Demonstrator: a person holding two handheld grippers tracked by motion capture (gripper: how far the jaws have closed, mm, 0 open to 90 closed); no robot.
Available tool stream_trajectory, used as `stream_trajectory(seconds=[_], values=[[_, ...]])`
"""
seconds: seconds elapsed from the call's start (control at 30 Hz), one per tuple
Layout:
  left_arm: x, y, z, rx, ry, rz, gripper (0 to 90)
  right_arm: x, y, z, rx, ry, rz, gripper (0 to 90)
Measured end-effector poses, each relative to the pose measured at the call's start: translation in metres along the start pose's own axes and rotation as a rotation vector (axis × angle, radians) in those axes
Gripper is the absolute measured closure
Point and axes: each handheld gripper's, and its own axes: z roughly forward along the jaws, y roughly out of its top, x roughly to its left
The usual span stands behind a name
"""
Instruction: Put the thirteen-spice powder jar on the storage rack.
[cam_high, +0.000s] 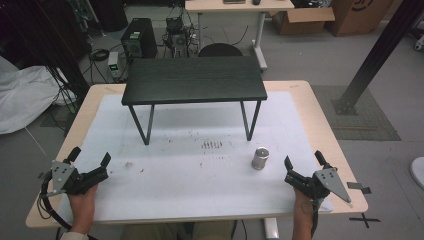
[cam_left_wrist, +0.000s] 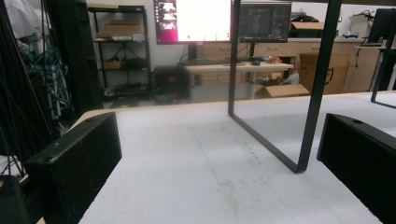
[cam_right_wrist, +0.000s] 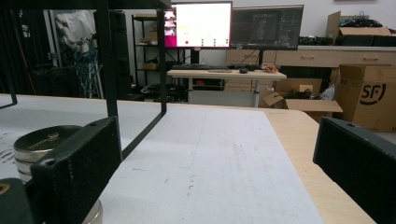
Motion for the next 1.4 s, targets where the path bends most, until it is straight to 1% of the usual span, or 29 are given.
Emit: stream_trajectory(seconds=[0.77,1.13,1.2,1.4], values=[[0.0,0.0,0.0,-0.003,-0.001,-0.001,0.4,0.0,0.0,-0.001,-0.005,0.002,-0.003,0.1],[0.0,0.0,0.0,-0.004,-0.001,-0.001,0.4,-0.001,0.001,0.001,0.01,0.012,0.004,0.3],[0.0,0.0,0.0,-0.004,-0.001,-0.001,0.4,-0.001,0.002,0.002,0.007,0.014,0.009,0.2],[0.0,0.0,0.0,-0.003,-0.002,-0.001,0.4,0.0,0.011,0.004,0.001,0.027,-0.013,0.3]])
